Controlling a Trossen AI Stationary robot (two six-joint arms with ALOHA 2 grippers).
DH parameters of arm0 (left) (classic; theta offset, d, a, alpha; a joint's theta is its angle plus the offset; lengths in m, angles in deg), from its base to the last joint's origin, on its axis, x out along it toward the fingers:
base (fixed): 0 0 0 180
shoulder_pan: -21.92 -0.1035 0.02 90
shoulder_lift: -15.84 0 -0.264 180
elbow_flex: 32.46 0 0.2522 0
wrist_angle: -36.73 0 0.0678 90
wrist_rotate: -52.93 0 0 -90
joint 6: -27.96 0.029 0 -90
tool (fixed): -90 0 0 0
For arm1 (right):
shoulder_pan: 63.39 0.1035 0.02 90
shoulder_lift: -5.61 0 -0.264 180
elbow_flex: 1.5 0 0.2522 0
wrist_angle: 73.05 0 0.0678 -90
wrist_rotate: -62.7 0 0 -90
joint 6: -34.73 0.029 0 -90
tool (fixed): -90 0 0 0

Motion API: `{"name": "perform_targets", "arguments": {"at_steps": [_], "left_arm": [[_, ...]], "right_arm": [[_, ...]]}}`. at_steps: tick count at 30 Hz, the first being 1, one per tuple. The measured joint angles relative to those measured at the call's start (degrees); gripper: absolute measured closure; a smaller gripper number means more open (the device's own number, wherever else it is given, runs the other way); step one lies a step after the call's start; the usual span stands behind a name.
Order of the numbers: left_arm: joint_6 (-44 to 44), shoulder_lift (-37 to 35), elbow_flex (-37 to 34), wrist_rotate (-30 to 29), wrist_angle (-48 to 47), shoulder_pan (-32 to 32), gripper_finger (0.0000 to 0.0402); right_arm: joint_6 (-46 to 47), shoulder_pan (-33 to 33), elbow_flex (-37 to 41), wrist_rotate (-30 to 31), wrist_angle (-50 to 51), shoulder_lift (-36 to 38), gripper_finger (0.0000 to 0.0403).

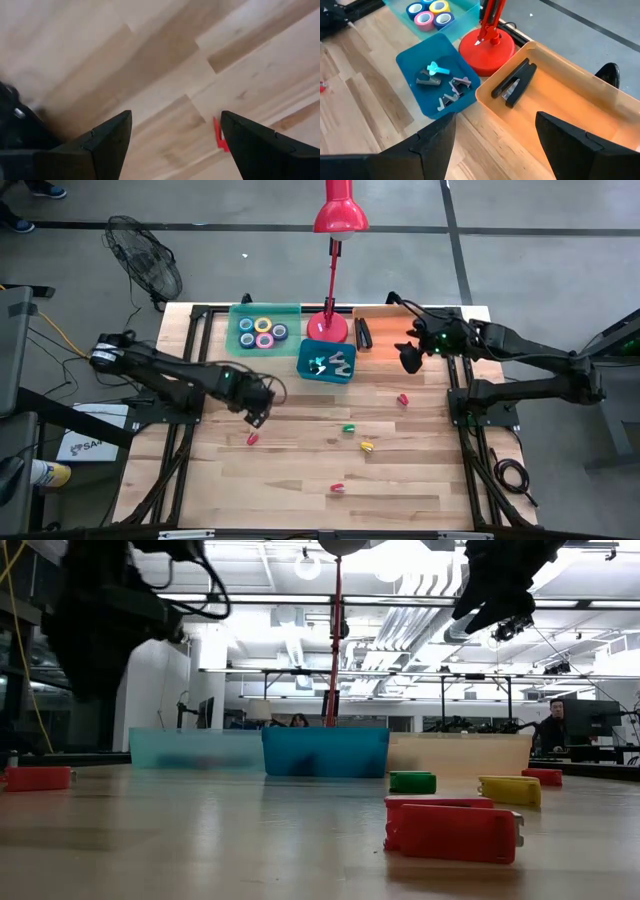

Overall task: Pick and place Stapler, Stapler remover, tape
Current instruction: Put the middle left red stapler into the orange bin

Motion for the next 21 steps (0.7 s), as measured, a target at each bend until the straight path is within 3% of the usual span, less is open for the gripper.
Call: {"name": "perform_targets", "arguments": {"at_steps": [10, 21], "left_arm": [[-14.59, 0.01, -4.60, 0.43, 8.72, 9.34, 0.0104], [-15.80, 2.24, -6.51, 3.97, 14.17, 11.35, 0.0104]], "right_arm": [[-0.04, 1.76, 0.00, 0.00, 0.49, 0.00, 0.0137], [-1.07, 1.72, 0.02, -0.67, 0.49, -0.02, 0.0137]]}}
